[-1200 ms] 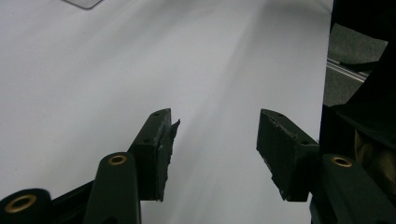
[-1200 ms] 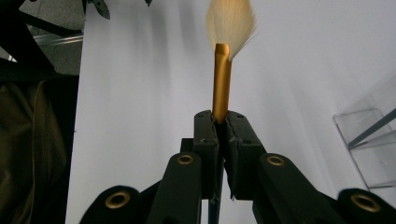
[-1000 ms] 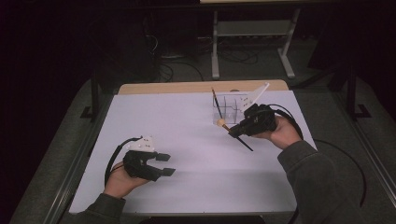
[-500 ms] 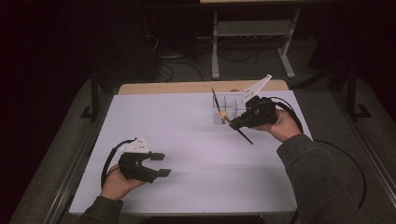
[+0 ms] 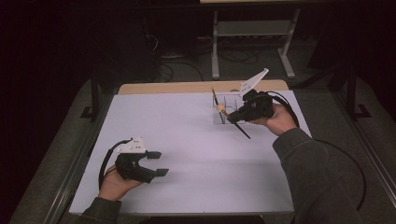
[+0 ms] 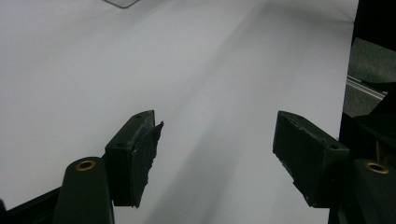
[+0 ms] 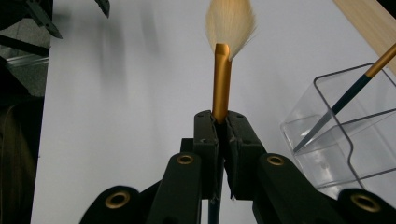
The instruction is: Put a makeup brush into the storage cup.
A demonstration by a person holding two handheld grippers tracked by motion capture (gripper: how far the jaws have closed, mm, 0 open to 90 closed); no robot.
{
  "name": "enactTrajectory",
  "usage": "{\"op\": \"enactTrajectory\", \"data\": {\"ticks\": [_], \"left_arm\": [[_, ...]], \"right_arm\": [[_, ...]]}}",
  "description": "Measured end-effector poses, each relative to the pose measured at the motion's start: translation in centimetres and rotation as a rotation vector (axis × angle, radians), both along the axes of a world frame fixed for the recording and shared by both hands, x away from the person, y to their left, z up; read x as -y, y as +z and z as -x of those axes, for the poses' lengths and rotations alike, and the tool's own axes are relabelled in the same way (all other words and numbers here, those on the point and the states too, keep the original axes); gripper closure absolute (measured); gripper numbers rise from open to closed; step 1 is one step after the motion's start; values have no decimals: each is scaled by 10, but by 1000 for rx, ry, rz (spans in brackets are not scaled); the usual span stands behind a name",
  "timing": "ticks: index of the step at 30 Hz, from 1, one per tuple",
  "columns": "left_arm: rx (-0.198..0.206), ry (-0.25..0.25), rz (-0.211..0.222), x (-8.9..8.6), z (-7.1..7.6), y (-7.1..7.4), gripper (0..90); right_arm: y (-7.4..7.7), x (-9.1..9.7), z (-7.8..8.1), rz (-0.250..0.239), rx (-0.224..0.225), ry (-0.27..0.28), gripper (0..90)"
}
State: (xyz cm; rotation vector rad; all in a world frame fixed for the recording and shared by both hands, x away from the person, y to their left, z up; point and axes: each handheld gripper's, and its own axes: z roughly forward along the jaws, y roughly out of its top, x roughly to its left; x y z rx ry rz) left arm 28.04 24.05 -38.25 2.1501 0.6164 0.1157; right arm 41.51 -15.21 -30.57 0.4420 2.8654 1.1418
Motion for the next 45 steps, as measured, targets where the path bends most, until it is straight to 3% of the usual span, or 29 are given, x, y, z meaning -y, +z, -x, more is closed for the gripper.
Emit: {"op": "enactTrajectory", "data": {"ticks": [18,27,45], "left_arm": [[0,20,6,-4,3,0,251],[6,24,16,-8,5,1,243],[10,31,24,-13,5,1,240]], "right_arm": [[18,1,-17,-1,29,-48,828],[19,-2,-30,-17,39,-66,828],[21,-10,-57,2,51,-86,828]]}}
